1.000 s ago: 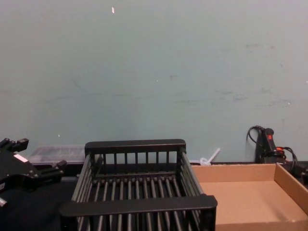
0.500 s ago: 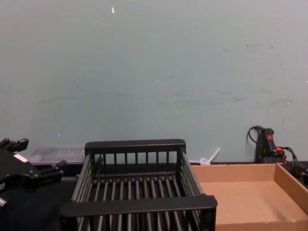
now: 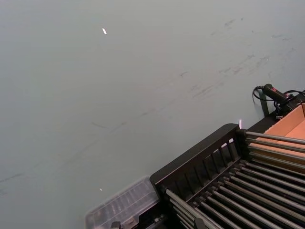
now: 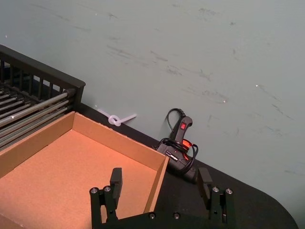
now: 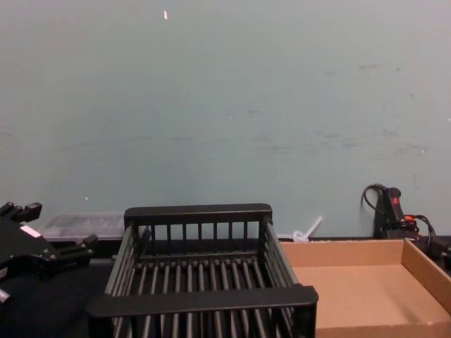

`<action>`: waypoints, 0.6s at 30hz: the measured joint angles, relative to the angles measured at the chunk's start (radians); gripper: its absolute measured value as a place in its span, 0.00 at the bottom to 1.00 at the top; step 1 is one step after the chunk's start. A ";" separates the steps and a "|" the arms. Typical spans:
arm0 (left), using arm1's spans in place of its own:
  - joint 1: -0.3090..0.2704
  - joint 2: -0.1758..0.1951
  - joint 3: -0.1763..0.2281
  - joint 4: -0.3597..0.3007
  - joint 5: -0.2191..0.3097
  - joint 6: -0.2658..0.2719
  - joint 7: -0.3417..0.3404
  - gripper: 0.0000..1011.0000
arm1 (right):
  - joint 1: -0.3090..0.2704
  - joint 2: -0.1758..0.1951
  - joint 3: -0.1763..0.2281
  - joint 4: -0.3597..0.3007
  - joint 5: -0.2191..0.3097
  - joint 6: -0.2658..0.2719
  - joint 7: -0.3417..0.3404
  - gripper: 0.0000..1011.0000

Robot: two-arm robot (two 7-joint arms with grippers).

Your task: Pick up the white tape and place it into the black box , Pick up the silver tape and place it into the brown box.

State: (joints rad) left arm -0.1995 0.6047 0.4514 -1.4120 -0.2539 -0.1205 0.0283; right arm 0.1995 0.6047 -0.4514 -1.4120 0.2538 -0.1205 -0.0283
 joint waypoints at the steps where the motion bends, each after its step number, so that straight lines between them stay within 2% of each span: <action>1: 0.000 0.000 0.000 0.000 0.000 0.000 0.000 0.99 | 0.000 0.000 0.000 0.000 0.000 0.000 0.000 0.99; 18: 0.000 0.000 0.000 0.000 0.000 0.000 0.000 0.99 | 0.000 0.000 0.000 0.000 0.000 0.000 0.000 0.99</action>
State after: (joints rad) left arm -0.1995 0.6047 0.4514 -1.4120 -0.2539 -0.1205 0.0283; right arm 0.1995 0.6047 -0.4514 -1.4119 0.2539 -0.1205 -0.0283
